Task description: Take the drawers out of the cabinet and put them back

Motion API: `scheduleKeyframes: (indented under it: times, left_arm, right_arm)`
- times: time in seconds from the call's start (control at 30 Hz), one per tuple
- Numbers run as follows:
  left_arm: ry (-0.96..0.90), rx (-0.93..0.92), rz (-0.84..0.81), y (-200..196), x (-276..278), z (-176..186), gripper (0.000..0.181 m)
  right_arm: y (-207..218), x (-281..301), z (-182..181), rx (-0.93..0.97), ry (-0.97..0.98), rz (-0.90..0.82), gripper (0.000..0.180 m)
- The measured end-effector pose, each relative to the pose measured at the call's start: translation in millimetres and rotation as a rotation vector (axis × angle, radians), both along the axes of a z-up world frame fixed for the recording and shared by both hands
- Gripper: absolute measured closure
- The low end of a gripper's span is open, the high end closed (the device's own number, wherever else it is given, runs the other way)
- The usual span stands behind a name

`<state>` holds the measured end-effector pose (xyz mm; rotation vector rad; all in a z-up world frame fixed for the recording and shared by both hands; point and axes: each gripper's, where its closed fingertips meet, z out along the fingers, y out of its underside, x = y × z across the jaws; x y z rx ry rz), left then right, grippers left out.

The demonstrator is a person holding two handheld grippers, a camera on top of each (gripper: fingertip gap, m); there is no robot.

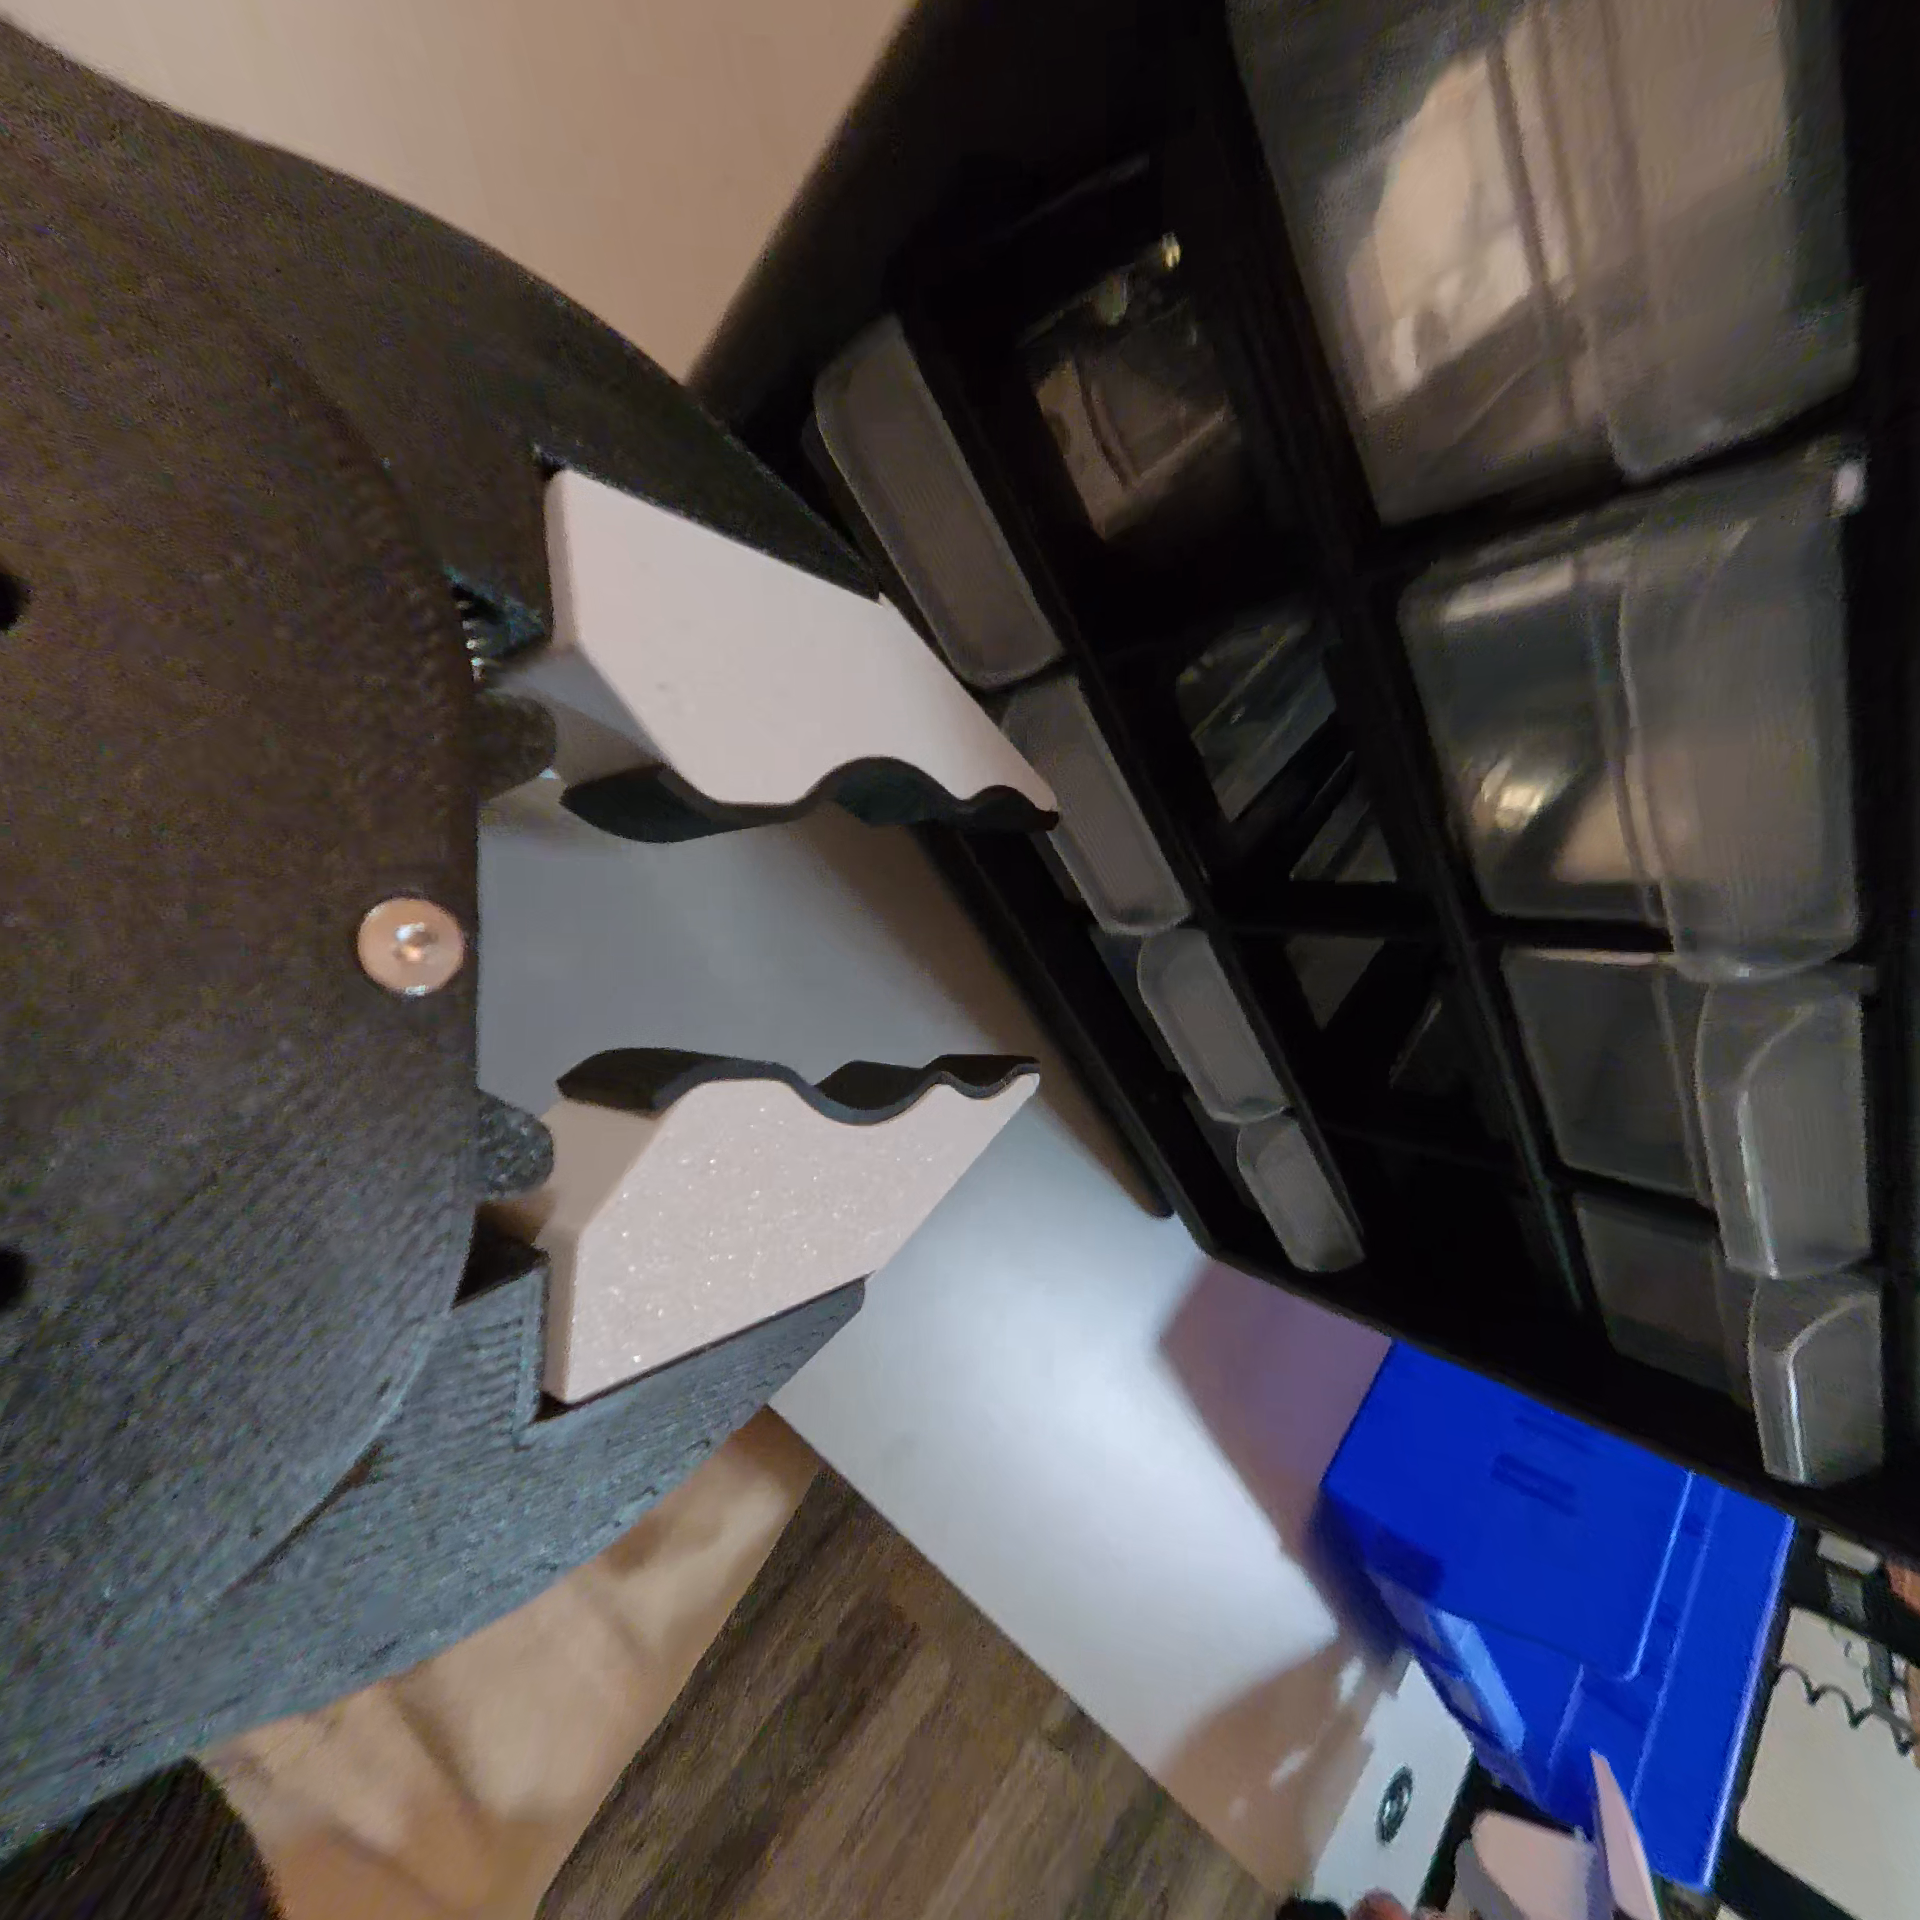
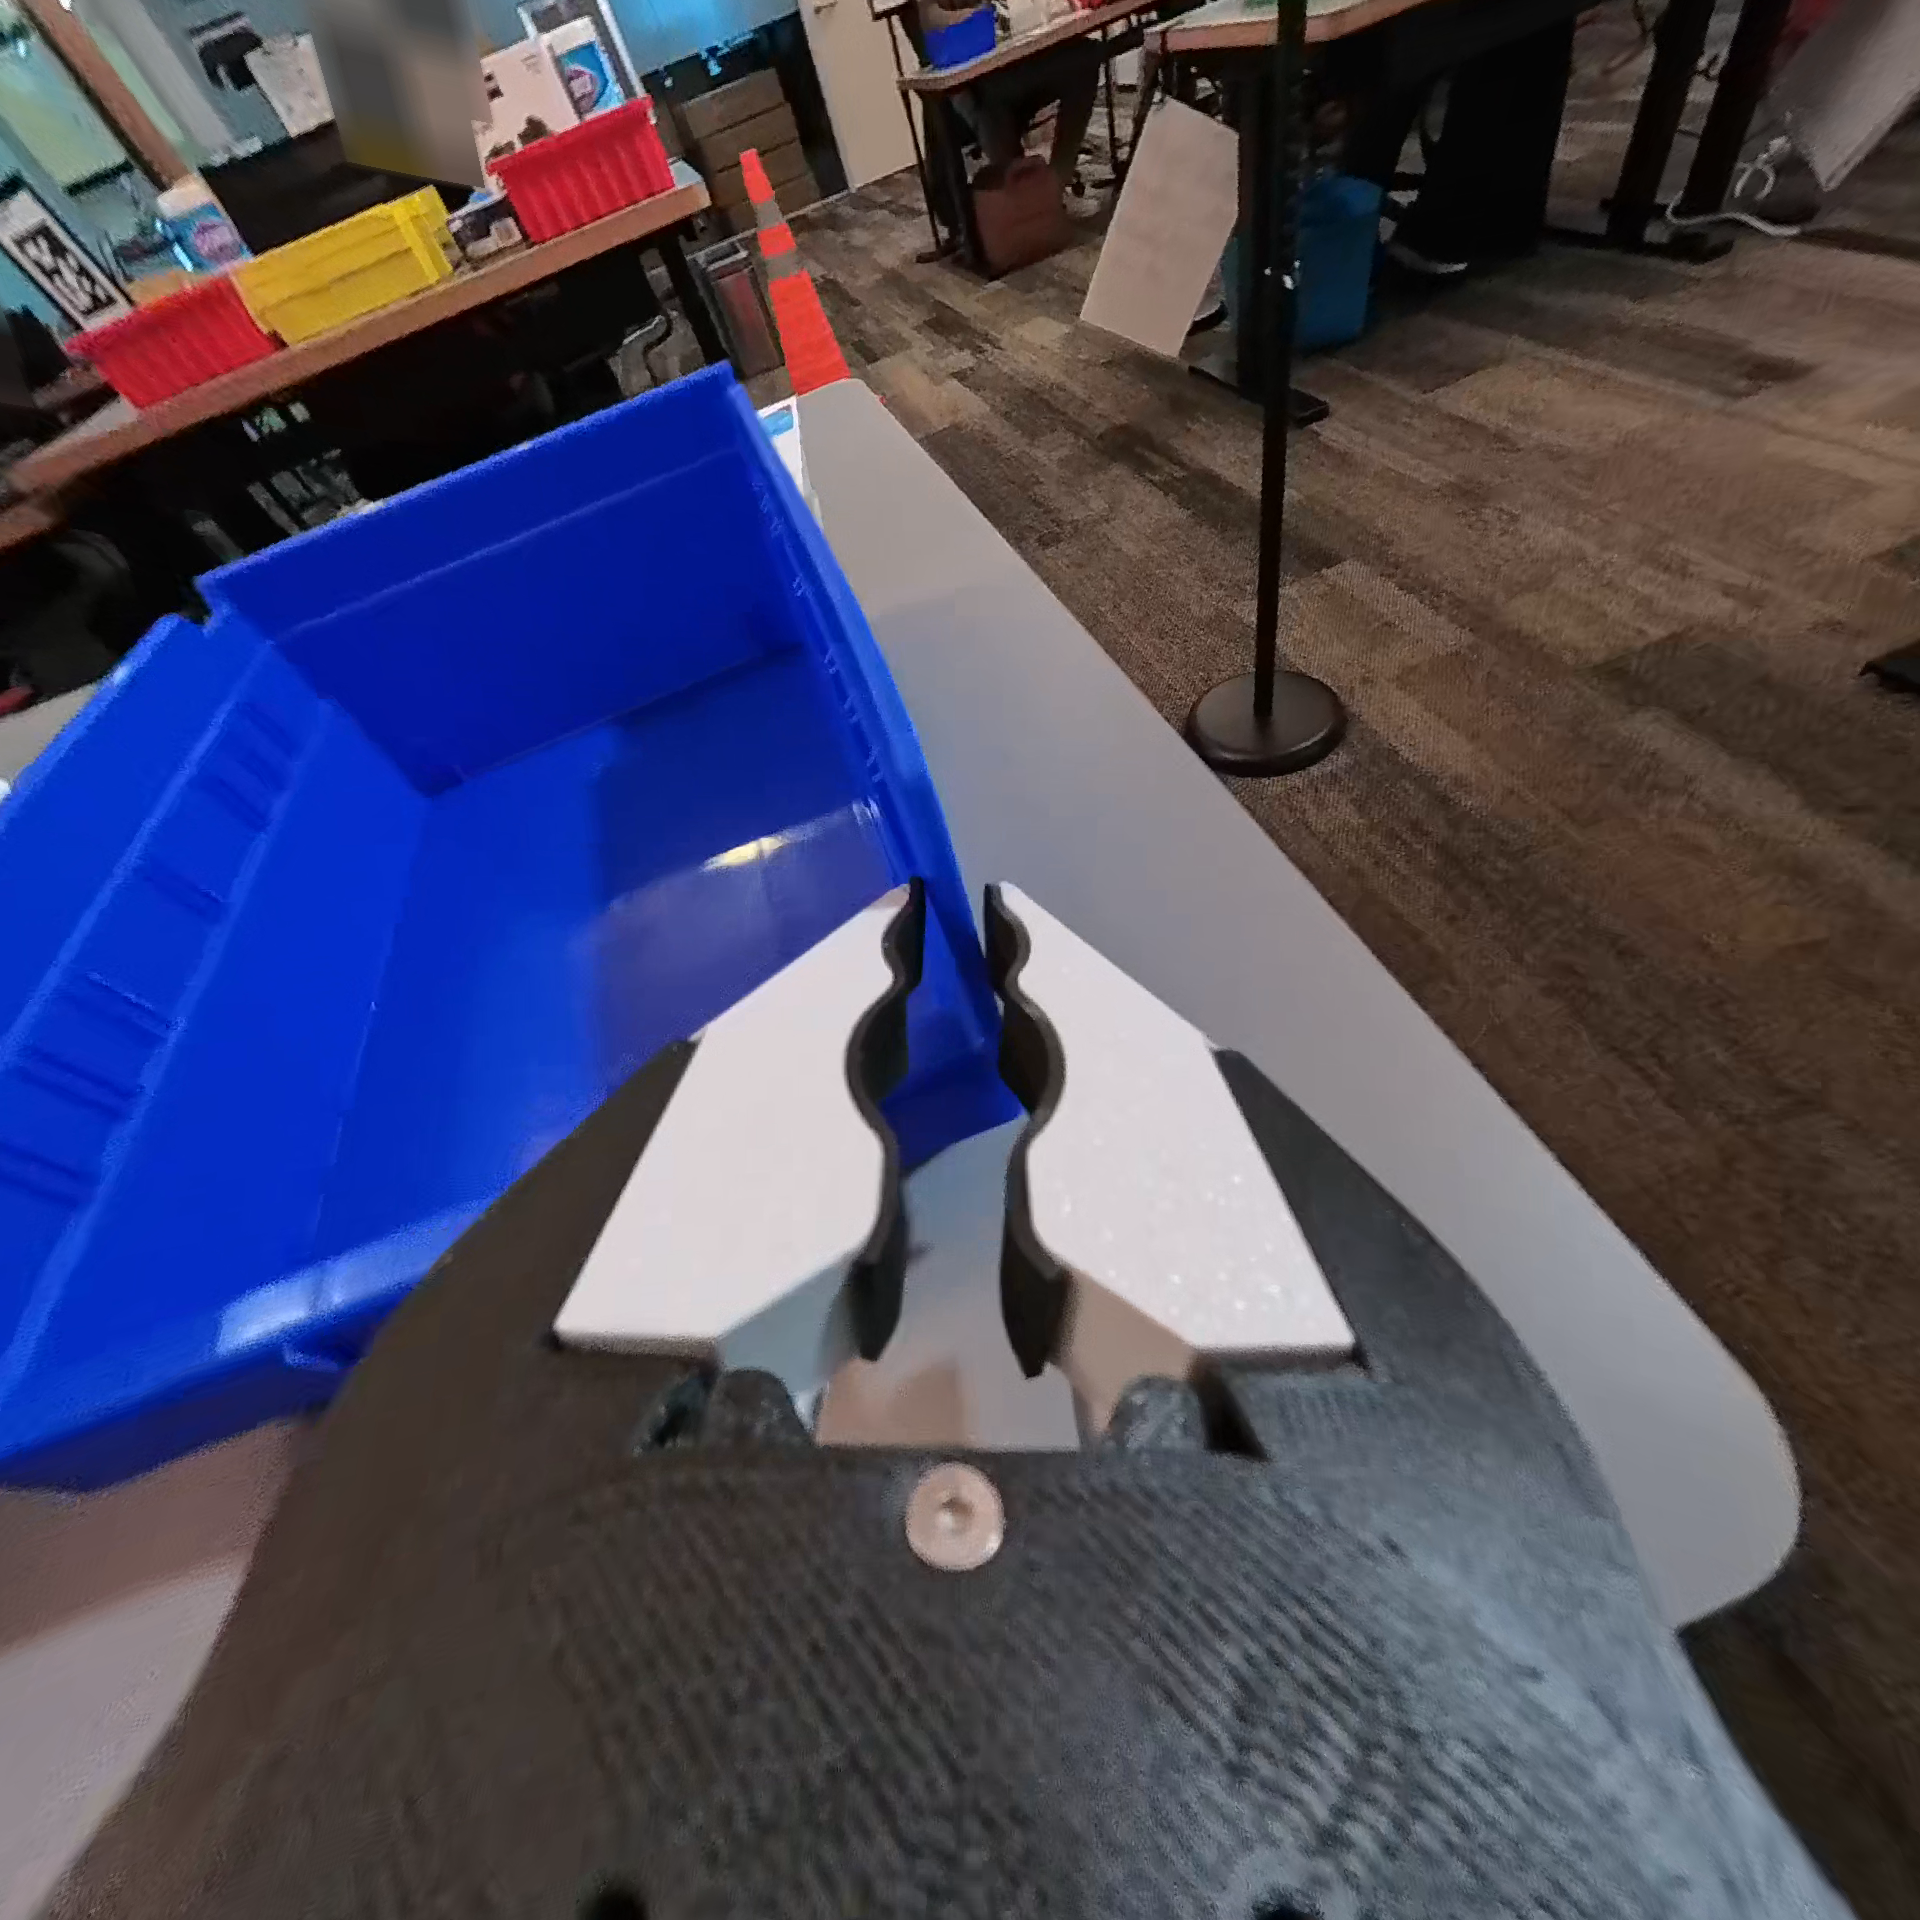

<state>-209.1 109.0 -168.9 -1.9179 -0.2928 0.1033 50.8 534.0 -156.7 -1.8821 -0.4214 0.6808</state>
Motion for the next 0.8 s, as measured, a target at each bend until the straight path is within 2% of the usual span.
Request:
scheduleKeyframes:
  times: [0.2, 0.43, 0.6, 0.8]
  left_arm:
    - [0.024, -0.04, -0.09, 17, 22, -9, 0.14]
    - [0.015, -0.063, -0.123, 15, 43, -14, 0.142]
    - [0.112, -0.055, -0.124, 12, 49, -5, 0.144]
    - [0.124, -0.074, -0.151, 13, 55, -9, 0.145]
  right_arm:
    - [-6, 12, 0, -0.005, 0.002, 0.027, 0.173]
    - [-9, 22, 1, -0.021, 0.035, 0.053, 0.174]
    - [-16, 7, 0, -0.069, 0.079, 0.148, 0.175]
    - [-12, 8, 0, -0.051, 0.052, 0.105, 0.174]
